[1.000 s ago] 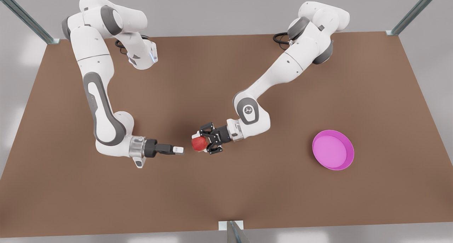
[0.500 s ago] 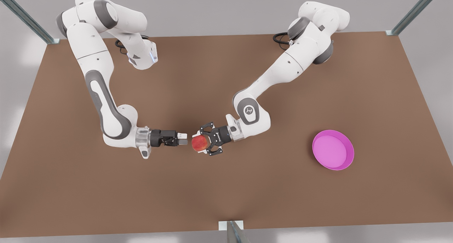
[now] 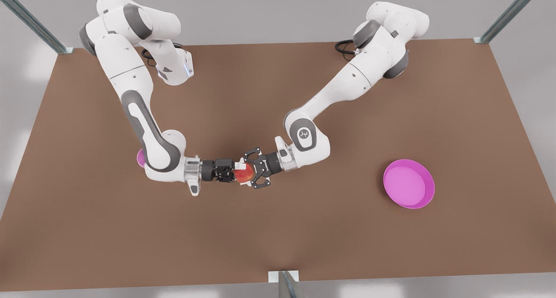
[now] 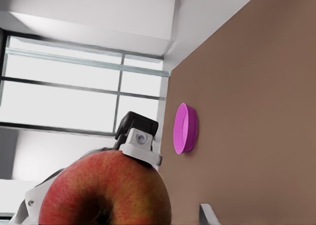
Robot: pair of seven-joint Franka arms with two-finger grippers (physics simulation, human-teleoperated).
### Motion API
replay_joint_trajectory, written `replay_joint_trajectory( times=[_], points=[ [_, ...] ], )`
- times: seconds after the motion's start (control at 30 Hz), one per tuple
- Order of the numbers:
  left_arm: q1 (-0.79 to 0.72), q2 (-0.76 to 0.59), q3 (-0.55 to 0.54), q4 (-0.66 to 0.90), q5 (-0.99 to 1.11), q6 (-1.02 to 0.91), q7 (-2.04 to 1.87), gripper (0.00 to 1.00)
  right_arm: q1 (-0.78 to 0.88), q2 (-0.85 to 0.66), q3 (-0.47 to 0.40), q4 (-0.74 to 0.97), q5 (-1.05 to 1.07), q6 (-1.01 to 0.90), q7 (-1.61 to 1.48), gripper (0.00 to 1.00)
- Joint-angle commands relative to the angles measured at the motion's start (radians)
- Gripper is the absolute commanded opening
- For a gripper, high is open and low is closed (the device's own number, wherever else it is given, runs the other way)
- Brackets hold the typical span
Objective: Use the left arm to pick up the apple from the plate, transfer it to the gripper of the right arm, and then use the right arm to place it into the bowl
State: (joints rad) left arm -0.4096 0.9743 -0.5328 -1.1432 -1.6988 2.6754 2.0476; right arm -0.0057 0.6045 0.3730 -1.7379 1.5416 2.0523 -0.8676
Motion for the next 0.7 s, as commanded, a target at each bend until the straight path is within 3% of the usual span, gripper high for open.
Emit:
replay_joint_trajectory(
  times=[0.0,0.07,0.1,0.13,0.17,0.2,0.27,0.33,0.43,0.47,0.67],
  points=[
    [0.0,-0.002,0.001,0.0,0.005,-0.011,0.111,0.65,0.015,-0.002,0.015,0.001,0.035,0.084,-0.082,1.0],
    [0.0,-0.002,0.001,0.0,0.005,-0.011,0.111,0.65,0.021,-0.002,0.015,0.005,0.037,0.094,-0.082,1.0],
    [0.0,-0.002,0.001,0.0,0.005,-0.011,0.111,0.65,0.021,-0.002,0.015,0.005,0.037,0.094,-0.083,0.92],
    [0.0,-0.002,-0.001,0.0,0.005,-0.011,0.111,0.65,0.021,-0.002,0.015,0.005,0.037,0.094,-0.085,0.68],
    [0.0,-0.002,0.001,0.0,0.005,-0.011,0.111,0.65,0.021,-0.002,0.015,0.005,0.037,0.095,-0.085,0.59],
    [0.0,-0.002,-0.001,0.0,0.005,-0.011,0.111,0.65,0.021,-0.002,0.015,0.005,0.037,0.095,-0.085,0.57],
    [0.0,-0.002,0.001,0.0,0.005,-0.011,0.109,0.65,0.02,-0.002,0.014,0.006,0.037,0.095,-0.083,0.57],
    [0.0,-0.002,0.001,-0.001,0.005,-0.011,0.106,0.83,0.02,-0.002,0.014,0.008,0.037,0.095,-0.083,0.57],
    [0.0,-0.002,-0.001,-0.001,0.005,-0.011,0.106,0.91,0.015,-0.002,0.014,0.008,0.035,0.094,-0.083,0.57],
    [0.0,-0.003,-0.001,-0.001,0.005,-0.011,0.101,0.99,0.012,-0.003,0.012,0.008,0.031,0.091,-0.087,0.57],
    [-0.002,-0.003,-0.001,-0.001,0.005,-0.011,0.101,1.0,-0.082,-0.025,0.014,-0.054,-0.037,0.033,-0.14,0.57]
  ],
)
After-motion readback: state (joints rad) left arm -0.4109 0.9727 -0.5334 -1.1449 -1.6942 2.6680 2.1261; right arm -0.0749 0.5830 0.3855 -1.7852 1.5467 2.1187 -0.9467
